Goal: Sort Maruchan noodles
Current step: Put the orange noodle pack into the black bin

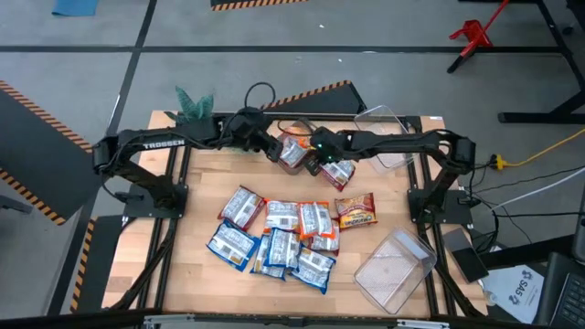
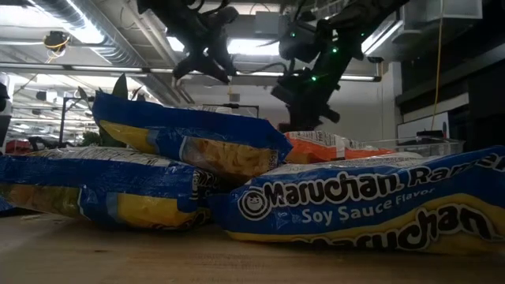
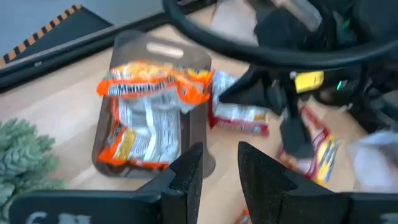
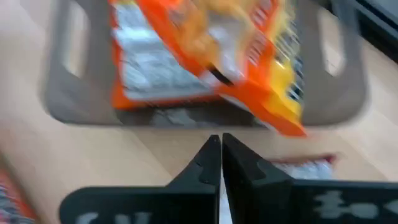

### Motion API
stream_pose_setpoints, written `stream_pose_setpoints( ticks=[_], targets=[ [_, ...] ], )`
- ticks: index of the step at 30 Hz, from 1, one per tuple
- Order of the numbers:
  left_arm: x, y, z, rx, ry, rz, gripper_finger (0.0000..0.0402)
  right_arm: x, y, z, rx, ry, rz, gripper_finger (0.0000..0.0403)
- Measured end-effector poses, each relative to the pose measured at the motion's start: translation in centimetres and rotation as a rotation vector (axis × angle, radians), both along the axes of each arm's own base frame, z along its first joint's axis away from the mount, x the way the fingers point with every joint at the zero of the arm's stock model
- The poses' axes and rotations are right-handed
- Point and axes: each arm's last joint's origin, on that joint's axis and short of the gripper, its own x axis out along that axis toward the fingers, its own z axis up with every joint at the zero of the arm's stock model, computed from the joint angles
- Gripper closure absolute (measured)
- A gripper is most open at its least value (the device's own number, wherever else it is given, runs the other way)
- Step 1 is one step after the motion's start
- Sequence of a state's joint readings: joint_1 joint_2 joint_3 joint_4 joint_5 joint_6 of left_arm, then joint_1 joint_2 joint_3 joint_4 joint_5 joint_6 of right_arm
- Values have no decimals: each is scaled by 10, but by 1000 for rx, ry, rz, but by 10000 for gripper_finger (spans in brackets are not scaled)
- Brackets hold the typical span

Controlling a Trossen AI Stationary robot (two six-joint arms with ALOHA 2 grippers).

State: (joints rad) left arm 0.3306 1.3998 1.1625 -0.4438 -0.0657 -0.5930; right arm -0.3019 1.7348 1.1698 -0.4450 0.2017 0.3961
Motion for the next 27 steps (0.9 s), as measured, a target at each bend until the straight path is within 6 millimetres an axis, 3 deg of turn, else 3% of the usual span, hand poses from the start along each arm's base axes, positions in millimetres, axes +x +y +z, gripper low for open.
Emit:
stream_pose_setpoints(
  ticks=[4,9,19,22,27],
  targets=[
    [1,-6,-2,-6,26,-20,308,-6,0,-3,-34,87,-22,399],
    [0,-15,-6,-30,71,-80,308,-3,0,5,-28,75,14,399],
    [-3,-32,-12,-16,181,-98,308,6,-6,68,-82,-99,122,398],
    [-5,-32,-10,-15,172,-96,308,6,-19,68,-103,-128,93,400],
    [-4,-36,-9,1,173,-98,308,22,-40,48,-80,-206,111,401]
  ],
)
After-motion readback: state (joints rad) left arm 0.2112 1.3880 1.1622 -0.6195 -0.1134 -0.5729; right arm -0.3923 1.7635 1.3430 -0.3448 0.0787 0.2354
